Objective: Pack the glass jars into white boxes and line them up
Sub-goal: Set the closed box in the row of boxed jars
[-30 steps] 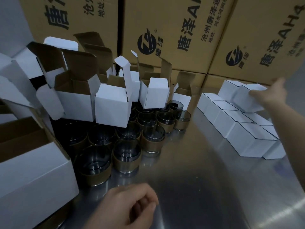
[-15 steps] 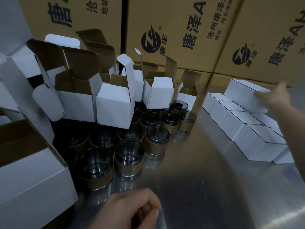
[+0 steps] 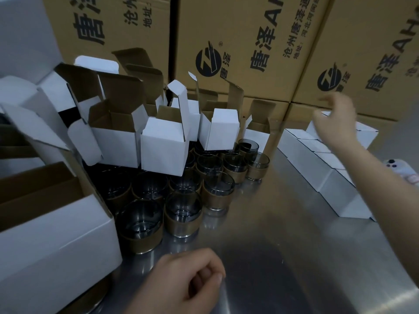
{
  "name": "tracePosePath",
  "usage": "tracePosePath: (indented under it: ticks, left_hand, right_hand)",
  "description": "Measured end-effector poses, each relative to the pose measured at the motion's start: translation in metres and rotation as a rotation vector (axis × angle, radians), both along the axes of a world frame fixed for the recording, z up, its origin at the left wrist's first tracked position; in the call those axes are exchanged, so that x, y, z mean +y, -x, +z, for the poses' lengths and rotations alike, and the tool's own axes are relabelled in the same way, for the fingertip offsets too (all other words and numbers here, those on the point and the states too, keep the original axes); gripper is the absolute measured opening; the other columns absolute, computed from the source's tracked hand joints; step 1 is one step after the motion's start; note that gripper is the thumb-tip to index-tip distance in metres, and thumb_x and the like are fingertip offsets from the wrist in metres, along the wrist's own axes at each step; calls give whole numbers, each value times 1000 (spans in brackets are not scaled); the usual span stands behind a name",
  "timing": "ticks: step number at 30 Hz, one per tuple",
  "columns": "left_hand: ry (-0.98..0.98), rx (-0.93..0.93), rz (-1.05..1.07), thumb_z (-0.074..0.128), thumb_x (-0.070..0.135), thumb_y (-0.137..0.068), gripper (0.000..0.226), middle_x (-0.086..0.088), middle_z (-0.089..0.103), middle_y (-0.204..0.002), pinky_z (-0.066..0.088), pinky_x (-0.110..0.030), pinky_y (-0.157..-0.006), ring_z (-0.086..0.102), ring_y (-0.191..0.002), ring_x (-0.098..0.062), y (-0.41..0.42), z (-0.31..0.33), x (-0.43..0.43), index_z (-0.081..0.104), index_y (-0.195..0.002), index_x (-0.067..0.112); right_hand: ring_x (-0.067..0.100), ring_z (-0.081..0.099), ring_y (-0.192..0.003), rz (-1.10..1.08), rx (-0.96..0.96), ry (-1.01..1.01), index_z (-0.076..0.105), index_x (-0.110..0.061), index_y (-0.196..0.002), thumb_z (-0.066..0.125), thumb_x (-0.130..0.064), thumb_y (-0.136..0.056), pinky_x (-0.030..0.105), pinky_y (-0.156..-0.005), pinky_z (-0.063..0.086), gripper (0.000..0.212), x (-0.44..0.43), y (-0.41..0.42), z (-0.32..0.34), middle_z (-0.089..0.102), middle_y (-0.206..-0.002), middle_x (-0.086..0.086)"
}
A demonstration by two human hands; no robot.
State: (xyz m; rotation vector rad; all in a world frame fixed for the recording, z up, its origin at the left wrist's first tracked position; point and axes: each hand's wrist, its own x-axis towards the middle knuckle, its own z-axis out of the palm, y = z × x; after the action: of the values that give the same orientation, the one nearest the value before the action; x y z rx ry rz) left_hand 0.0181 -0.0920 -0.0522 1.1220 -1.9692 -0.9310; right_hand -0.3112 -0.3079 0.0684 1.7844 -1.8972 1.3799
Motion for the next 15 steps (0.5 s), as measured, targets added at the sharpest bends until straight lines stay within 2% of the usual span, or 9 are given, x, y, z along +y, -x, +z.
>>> tracePosePath:
  ticks: [1, 3, 5, 7, 10, 12, 15]
  left_hand:
    - [-3, 10, -2, 69, 12, -84, 23, 12, 65, -65, 37, -6, -56, 55, -55, 1, 0, 0, 0, 64, -85, 34]
    - [-10, 28, -4, 69, 14, -84, 20, 11, 64, -63, 36, -6, -54, 54, -54, 1, 0, 0, 1, 64, -84, 33]
    - [1, 40, -7, 67, 19, -83, 13, 6, 65, -65, 36, -7, -54, 54, -55, 0, 0, 0, 2, 64, -85, 32]
    - [8, 50, -4, 67, 18, -85, 13, 3, 65, -67, 37, -9, -55, 55, -58, -2, -1, -1, 2, 64, -84, 31]
    - [9, 63, -5, 67, 15, -87, 16, 1, 66, -68, 40, -13, -55, 56, -60, -7, -2, -2, 1, 65, -85, 30]
    - [12, 71, -7, 66, 16, -86, 14, -1, 67, -69, 40, -15, -55, 55, -59, -9, -2, -2, 1, 64, -86, 30]
    - [12, 77, -4, 66, 16, -86, 14, -3, 67, -69, 40, -16, -55, 53, -58, -8, -2, -3, 1, 64, -85, 30]
  right_hand:
    - [24, 51, -119, 108, -43, 11, 60, -10, -117, 51, -10, -87, 28, -98, 39, 31, 5, -23, 1, 58, -122, 6]
    - [19, 59, -108, 312, -127, -36, 62, -20, -109, 52, -12, -89, 34, -96, 48, 24, 13, -63, 4, 63, -109, -7]
    - [18, 61, -102, 456, -171, -133, 64, -29, -108, 54, -20, -93, 38, -93, 50, 21, 18, -95, 5, 66, -109, -12]
    - [13, 57, -115, 527, -150, -223, 63, -31, -121, 52, -29, -96, 37, -101, 46, 27, 19, -121, 3, 62, -125, -10]
    - [15, 40, -137, 505, -131, -317, 45, -20, -145, 46, -35, -101, 34, -113, 32, 46, 14, -147, -2, 44, -150, -1]
    - [17, 34, -142, 474, -178, -339, 36, -13, -150, 43, -34, -102, 32, -113, 28, 52, 11, -157, -5, 36, -156, 3]
    - [17, 28, -145, 461, -286, -327, 31, -12, -152, 42, -33, -103, 32, -115, 24, 55, 10, -162, -11, 31, -158, 3]
